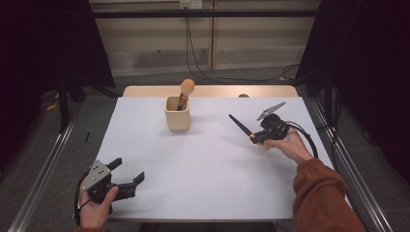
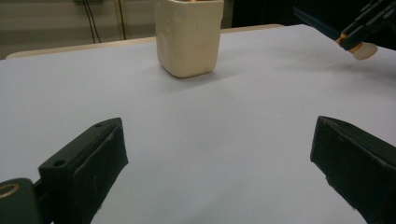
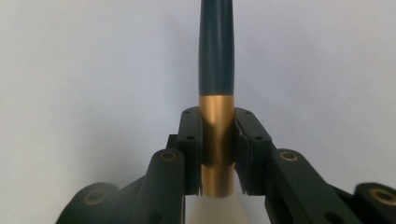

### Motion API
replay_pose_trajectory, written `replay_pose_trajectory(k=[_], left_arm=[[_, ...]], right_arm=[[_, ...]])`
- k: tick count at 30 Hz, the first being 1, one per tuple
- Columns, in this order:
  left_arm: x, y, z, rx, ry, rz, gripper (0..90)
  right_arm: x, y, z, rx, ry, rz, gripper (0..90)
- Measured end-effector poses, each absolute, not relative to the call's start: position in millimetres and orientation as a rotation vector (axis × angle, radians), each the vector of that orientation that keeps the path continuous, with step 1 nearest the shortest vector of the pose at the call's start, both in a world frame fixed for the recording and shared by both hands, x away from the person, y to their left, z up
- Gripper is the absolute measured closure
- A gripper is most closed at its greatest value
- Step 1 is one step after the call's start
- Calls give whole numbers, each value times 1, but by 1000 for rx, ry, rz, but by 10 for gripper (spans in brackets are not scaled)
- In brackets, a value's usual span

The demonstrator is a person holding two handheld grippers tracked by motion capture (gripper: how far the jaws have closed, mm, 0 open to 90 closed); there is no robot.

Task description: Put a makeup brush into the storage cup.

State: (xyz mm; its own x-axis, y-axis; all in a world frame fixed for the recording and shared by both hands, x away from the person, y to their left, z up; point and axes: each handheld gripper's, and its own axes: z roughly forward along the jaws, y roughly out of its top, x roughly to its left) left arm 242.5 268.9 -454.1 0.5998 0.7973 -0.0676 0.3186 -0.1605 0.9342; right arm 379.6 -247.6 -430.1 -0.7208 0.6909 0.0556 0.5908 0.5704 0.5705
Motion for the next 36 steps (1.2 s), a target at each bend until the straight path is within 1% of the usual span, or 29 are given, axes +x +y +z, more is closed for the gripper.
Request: replay_pose_trajectory(k=[12,26,36], left_arm=[[242,268,-453,1731,909,545,34],[242,264,-452,1735,863,526,31],[239,259,-450,1745,830,503,31]], right_arm=[[366,-253,-436,1091,2436,1145,748],[349,-255,-439,1095,2325,1330,748],[337,-244,-438,1027,2371,1396,748]])
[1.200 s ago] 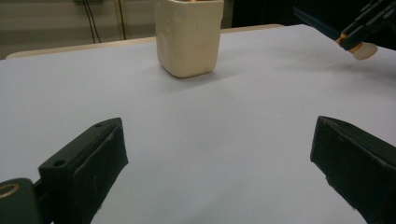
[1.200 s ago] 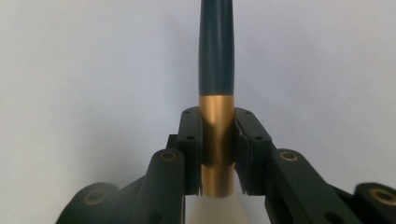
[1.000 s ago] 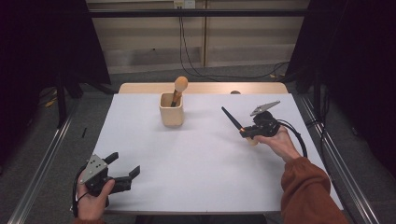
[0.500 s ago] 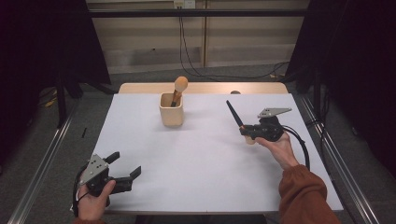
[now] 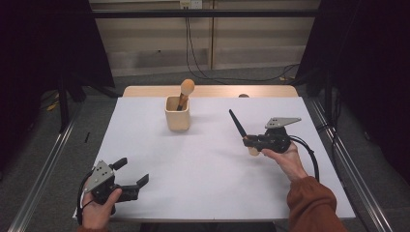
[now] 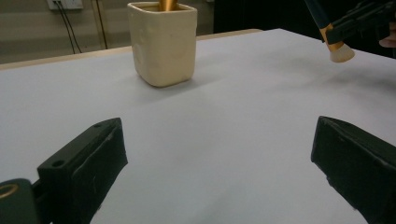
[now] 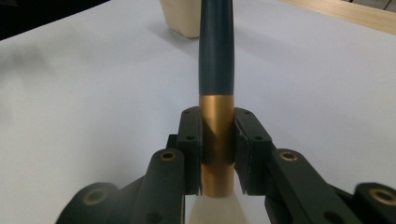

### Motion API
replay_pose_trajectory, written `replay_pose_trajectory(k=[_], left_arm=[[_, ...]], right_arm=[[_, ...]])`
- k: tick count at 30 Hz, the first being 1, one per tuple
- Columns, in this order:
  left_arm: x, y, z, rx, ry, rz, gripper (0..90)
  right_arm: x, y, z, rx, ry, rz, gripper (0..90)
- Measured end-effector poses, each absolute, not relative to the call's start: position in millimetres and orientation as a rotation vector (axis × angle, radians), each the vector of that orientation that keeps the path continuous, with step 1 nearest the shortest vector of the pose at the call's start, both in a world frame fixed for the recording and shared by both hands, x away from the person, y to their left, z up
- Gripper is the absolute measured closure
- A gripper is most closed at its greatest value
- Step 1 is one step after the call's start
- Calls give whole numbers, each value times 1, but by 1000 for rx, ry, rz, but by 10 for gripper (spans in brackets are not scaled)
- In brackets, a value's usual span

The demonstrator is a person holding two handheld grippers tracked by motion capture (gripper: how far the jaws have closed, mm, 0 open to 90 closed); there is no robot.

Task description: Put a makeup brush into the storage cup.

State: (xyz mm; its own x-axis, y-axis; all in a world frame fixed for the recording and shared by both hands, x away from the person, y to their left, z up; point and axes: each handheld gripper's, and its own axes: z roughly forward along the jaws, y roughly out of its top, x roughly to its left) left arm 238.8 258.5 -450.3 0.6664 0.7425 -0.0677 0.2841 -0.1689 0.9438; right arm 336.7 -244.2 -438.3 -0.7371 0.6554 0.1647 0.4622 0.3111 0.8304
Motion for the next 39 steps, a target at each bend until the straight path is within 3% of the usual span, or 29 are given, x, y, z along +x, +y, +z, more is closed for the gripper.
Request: replay_pose_trajectory(k=[39], left_arm=[[254,198,-431,1849,670,425,35]], right_arm=[[304,-193,-429,700,2685,1366,748]])
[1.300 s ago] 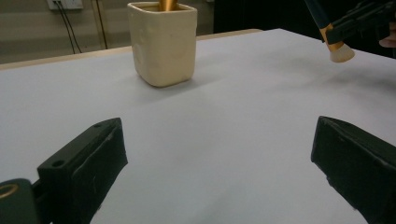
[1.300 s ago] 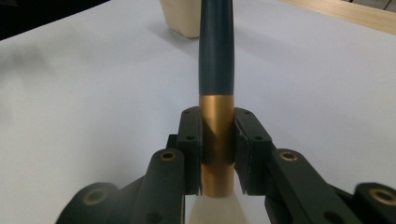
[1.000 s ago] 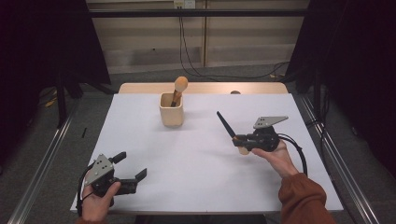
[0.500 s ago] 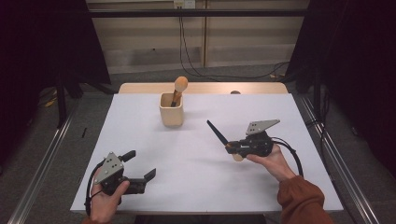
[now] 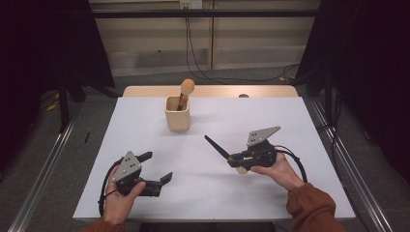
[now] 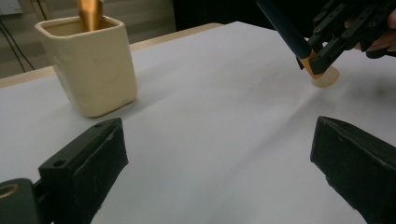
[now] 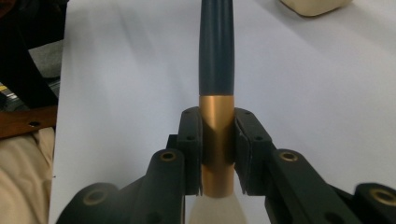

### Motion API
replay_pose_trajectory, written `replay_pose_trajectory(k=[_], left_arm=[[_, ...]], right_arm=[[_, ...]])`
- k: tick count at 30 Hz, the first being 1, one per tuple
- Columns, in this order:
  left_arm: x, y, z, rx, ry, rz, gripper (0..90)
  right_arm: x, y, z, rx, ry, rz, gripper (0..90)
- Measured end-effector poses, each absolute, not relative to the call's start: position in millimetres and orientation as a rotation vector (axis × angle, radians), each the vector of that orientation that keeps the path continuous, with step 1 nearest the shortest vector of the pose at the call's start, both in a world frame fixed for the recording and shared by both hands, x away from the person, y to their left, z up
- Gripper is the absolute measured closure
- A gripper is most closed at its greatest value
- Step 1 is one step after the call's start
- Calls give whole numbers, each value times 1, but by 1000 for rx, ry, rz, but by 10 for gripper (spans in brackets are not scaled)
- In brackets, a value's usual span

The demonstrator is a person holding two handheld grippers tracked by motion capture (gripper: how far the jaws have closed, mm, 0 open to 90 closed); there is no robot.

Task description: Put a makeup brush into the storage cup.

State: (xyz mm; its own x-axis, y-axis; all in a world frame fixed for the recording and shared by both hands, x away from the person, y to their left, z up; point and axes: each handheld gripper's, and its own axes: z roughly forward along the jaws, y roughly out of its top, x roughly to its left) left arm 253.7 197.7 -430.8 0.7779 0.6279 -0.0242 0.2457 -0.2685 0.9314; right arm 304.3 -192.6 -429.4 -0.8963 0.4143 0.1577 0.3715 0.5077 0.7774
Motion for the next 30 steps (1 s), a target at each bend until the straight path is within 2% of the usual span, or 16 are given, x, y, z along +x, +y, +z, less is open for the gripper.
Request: replay_pose_trajectory(k=[30], left_arm=[[268,163,-416,1997,521,311,26]], right_arm=[[300,-147,-415,401,2947,1108,748]])
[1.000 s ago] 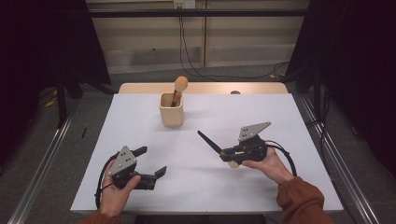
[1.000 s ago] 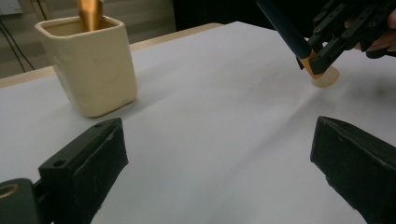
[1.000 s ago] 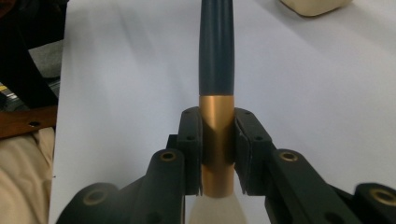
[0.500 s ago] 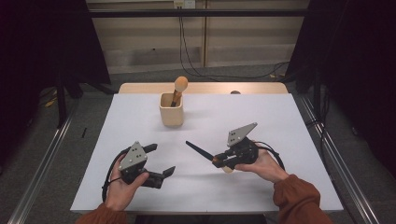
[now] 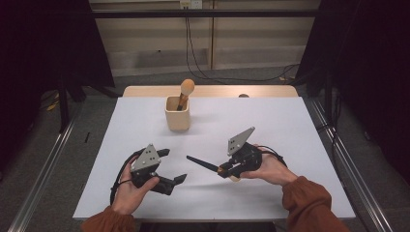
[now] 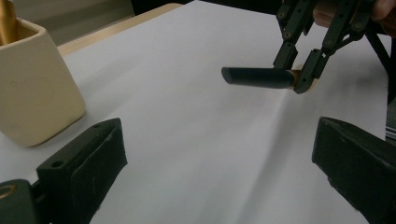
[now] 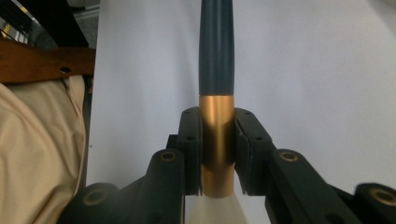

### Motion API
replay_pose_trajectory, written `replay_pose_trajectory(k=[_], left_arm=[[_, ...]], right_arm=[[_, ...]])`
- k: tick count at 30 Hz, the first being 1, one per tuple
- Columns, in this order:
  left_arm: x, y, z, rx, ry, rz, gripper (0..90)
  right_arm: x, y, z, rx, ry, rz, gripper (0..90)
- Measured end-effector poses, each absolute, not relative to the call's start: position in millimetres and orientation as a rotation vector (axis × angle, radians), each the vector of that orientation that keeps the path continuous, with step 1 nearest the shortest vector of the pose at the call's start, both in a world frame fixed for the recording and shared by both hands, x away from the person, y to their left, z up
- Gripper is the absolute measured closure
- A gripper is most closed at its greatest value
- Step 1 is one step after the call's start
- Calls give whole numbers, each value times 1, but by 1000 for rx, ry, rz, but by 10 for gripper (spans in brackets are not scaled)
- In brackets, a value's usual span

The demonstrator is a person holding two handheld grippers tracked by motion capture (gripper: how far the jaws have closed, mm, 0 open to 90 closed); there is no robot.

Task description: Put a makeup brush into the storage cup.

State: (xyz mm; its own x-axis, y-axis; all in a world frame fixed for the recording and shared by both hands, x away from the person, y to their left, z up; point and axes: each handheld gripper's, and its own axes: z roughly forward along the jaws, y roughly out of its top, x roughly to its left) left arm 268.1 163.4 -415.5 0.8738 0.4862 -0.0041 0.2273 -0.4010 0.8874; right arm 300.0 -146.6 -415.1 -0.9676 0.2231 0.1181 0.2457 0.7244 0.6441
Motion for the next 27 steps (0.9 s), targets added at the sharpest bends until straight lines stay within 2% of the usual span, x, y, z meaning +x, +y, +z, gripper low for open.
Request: replay_pose_trajectory(k=[27], left_arm=[[280,145,-413,2217,425,191,27]], right_arm=[[307,-119,-413,-228,-2983,-725,748]])
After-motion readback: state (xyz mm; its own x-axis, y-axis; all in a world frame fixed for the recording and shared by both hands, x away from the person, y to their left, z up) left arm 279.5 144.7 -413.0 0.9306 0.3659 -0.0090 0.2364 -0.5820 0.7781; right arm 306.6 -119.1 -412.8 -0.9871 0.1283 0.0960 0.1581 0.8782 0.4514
